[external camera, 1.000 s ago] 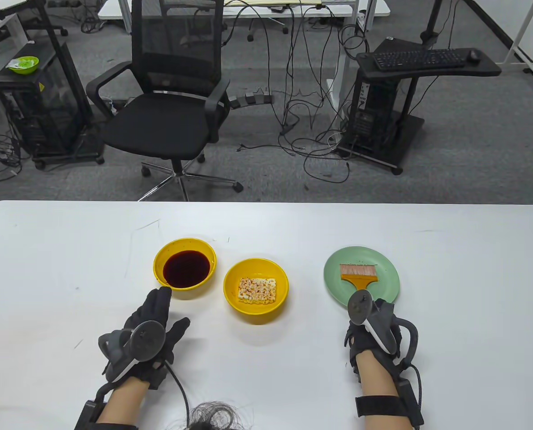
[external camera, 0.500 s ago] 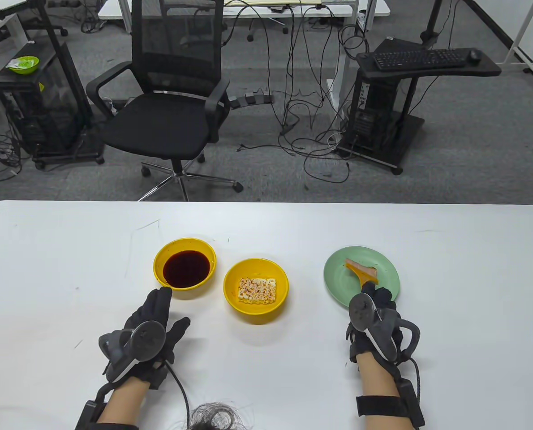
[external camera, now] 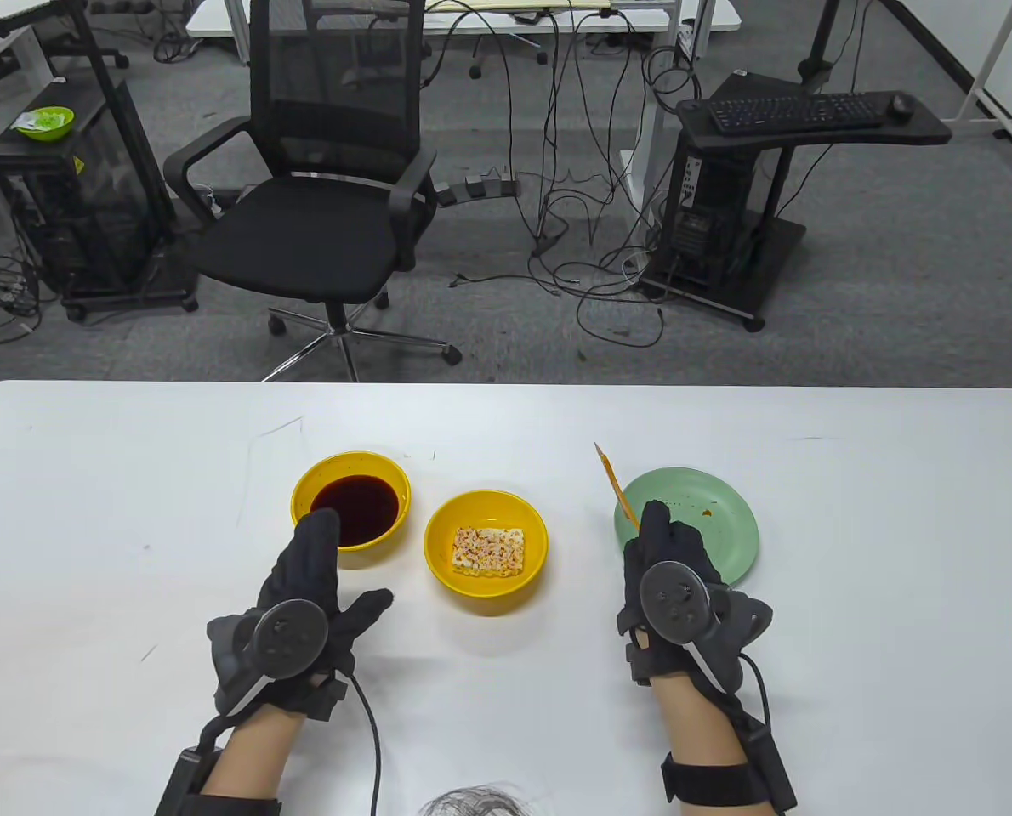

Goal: Dip brush into soy sauce and glaze onto rice cake

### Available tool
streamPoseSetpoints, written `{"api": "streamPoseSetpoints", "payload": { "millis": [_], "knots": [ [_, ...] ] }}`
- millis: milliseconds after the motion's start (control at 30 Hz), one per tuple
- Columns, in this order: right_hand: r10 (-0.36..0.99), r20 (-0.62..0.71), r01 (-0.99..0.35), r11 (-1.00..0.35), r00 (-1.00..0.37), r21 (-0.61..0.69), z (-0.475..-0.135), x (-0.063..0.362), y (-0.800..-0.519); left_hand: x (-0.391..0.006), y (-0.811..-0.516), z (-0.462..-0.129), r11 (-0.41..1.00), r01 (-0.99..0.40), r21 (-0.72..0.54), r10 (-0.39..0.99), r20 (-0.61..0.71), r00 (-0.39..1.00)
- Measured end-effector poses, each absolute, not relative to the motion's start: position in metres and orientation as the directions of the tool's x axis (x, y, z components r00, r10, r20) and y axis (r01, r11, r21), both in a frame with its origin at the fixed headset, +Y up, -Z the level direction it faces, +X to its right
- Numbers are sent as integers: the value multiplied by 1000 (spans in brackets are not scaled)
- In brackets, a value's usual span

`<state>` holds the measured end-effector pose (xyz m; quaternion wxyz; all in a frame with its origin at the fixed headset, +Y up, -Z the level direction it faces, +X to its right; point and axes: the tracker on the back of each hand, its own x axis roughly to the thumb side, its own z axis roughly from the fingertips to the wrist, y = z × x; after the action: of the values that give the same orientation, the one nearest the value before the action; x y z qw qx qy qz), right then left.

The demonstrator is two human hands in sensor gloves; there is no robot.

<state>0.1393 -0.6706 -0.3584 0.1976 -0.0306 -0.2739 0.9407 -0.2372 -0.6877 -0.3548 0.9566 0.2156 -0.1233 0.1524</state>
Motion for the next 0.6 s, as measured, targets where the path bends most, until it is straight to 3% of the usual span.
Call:
{"api": "streamPoseSetpoints", "payload": {
  "millis": [67,167,267,433,600],
  "knots": [
    [436,95,-419,-749,-895,-514,-357,133,-670,-214,-678,-356,878,-329,348,198,360,912],
    [479,142,-483,-728,-866,-486,-357,124,-671,-174,-666,-357,866,-293,405,96,440,893],
    [515,173,-530,-705,-840,-471,-356,118,-671,-139,-663,-361,856,-315,411,78,498,863],
    [563,211,-592,-677,-799,-437,-354,109,-672,-83,-667,-373,868,-252,428,-13,527,850],
    [581,241,-623,-658,-777,-423,-352,101,-674,-59,-670,-380,862,-211,460,-73,525,848]
  ]
}}
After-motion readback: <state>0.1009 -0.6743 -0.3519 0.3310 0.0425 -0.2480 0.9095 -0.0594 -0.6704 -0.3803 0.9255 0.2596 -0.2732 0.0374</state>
